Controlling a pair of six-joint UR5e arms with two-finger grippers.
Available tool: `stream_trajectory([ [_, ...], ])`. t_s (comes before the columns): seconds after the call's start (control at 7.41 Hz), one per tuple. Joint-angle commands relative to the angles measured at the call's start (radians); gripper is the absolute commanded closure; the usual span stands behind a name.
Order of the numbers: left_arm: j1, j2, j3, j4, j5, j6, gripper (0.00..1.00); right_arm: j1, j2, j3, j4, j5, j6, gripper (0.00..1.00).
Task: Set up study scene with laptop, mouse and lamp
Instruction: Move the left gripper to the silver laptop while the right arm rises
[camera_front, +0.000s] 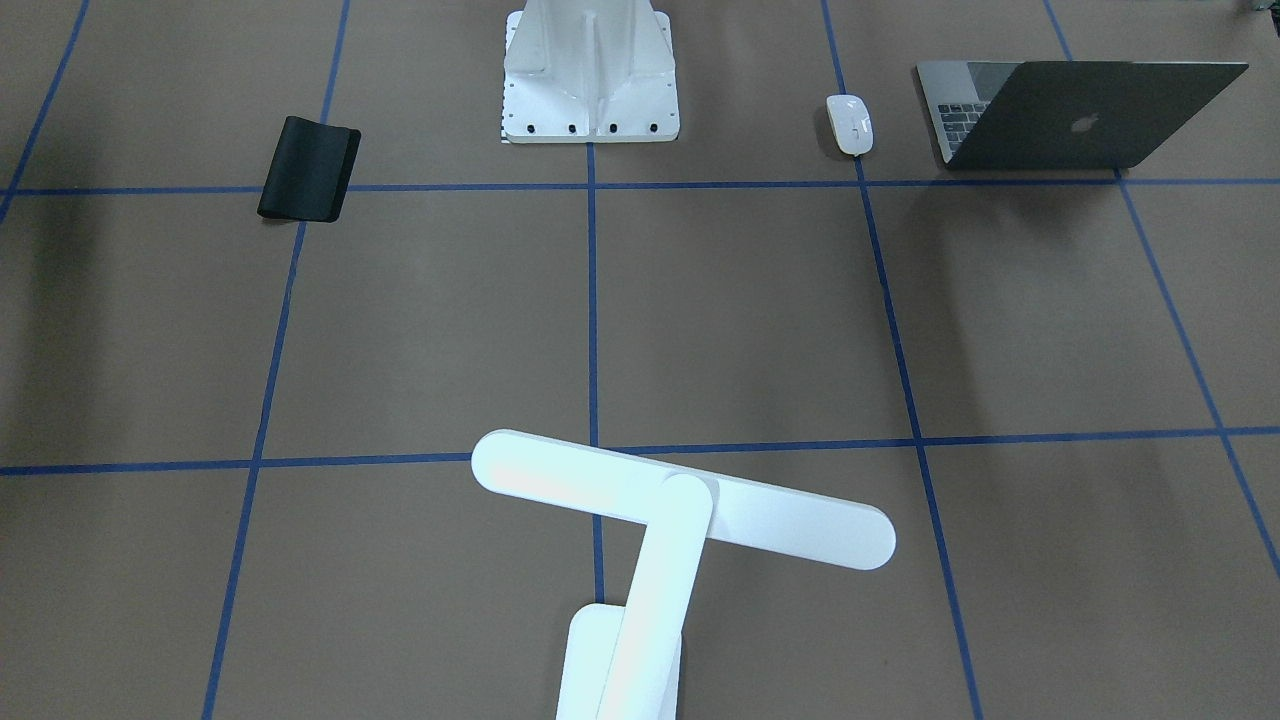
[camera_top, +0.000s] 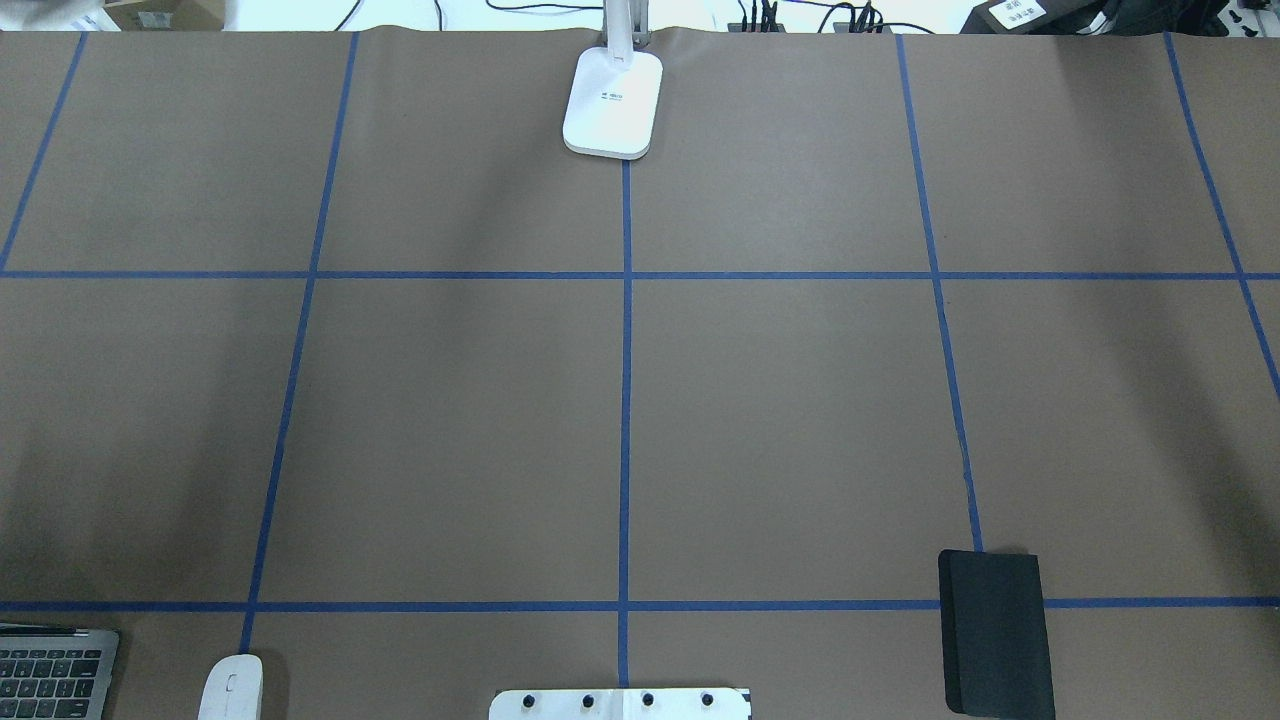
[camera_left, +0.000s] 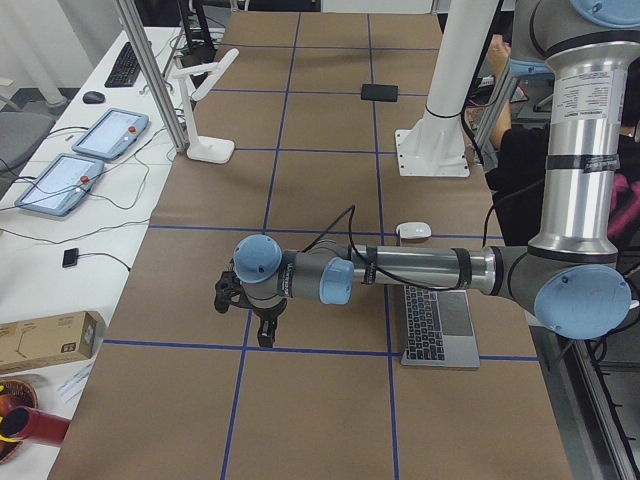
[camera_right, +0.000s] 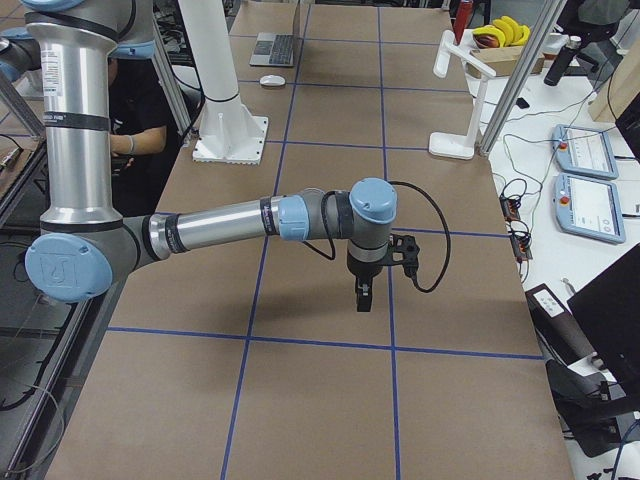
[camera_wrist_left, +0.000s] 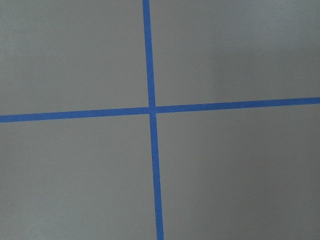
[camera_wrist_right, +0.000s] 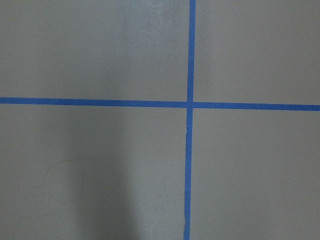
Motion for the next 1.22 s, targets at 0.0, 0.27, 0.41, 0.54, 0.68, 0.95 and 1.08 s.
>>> stream_trajectory([
  [0.0, 0.0, -0.001, -0.007, -0.016, 0.004, 0.004, 0.0, 0.0, 0.002, -0.002, 0.0, 0.025, -0.01, 0.0],
  [0.27, 0.0, 0.012, -0.039, -0.018, -0.008, 0.001, 0.0, -0.015, 0.005, 0.005, 0.002, 0.053, -0.002, 0.0],
  [0.41, 0.0, 0.018, -0.095, -0.013, -0.011, 0.01, 0.0, -0.021, -0.005, 0.028, 0.0, 0.122, -0.004, 0.0],
  [0.54, 0.014, 0.074, -0.164, -0.016, -0.022, 0.013, 0.0, -0.029, -0.027, 0.033, -0.002, 0.225, -0.004, 0.0],
  [0.68, 0.046, 0.131, -0.253, -0.013, -0.027, 0.03, 0.0, -0.075, -0.048, 0.073, 0.0, 0.227, -0.007, 0.0],
  [0.95, 0.116, 0.292, -0.416, -0.013, -0.027, 0.137, 0.0, -0.173, -0.064, 0.165, -0.002, 0.205, 0.027, 0.0],
  [1.08, 0.135, 0.324, -0.439, -0.01, -0.051, 0.23, 0.0, -0.225, -0.056, 0.206, 0.0, 0.202, 0.12, 0.0],
])
